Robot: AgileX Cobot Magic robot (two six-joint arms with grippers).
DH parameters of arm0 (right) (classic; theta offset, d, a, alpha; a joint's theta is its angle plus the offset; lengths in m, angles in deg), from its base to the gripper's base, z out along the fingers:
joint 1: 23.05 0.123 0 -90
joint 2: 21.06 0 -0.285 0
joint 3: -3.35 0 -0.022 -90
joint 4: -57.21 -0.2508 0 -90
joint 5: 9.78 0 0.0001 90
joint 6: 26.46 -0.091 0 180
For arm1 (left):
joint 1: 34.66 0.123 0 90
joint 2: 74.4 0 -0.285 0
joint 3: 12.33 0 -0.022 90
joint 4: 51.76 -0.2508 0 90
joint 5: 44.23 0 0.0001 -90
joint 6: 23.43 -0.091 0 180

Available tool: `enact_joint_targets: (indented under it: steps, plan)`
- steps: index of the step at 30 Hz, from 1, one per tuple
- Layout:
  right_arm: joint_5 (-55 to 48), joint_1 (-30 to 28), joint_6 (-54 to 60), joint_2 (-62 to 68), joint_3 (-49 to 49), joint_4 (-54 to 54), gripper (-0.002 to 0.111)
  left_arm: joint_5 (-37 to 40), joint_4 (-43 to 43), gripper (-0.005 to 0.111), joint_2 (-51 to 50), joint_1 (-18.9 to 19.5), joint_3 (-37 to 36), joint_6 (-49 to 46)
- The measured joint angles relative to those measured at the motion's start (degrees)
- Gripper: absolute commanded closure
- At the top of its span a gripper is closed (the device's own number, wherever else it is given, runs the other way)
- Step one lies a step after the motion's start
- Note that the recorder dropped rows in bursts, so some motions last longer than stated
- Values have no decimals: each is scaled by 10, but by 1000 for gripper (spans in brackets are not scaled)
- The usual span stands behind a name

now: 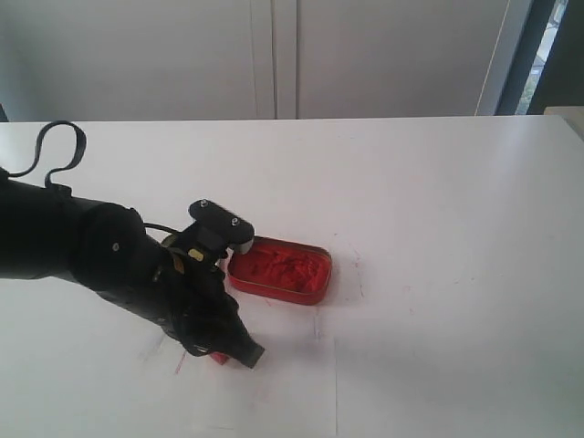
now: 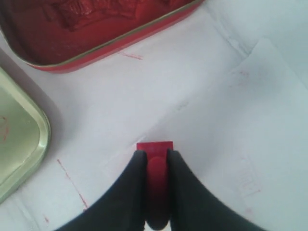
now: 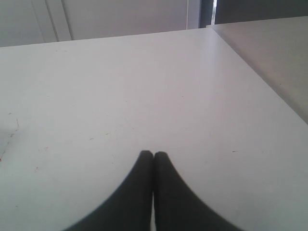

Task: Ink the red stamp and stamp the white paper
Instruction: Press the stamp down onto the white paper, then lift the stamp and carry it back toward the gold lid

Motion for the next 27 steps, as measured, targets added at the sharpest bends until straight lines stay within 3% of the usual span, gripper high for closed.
enact_joint_targets:
  steps: [10, 27]
  plan:
    - [0, 0, 0, 0, 0, 0, 108, -9, -4, 107, 58, 0, 0, 0]
    - [0, 0, 0, 0, 0, 0, 108, -15, -9, 107, 73, 0, 0, 0]
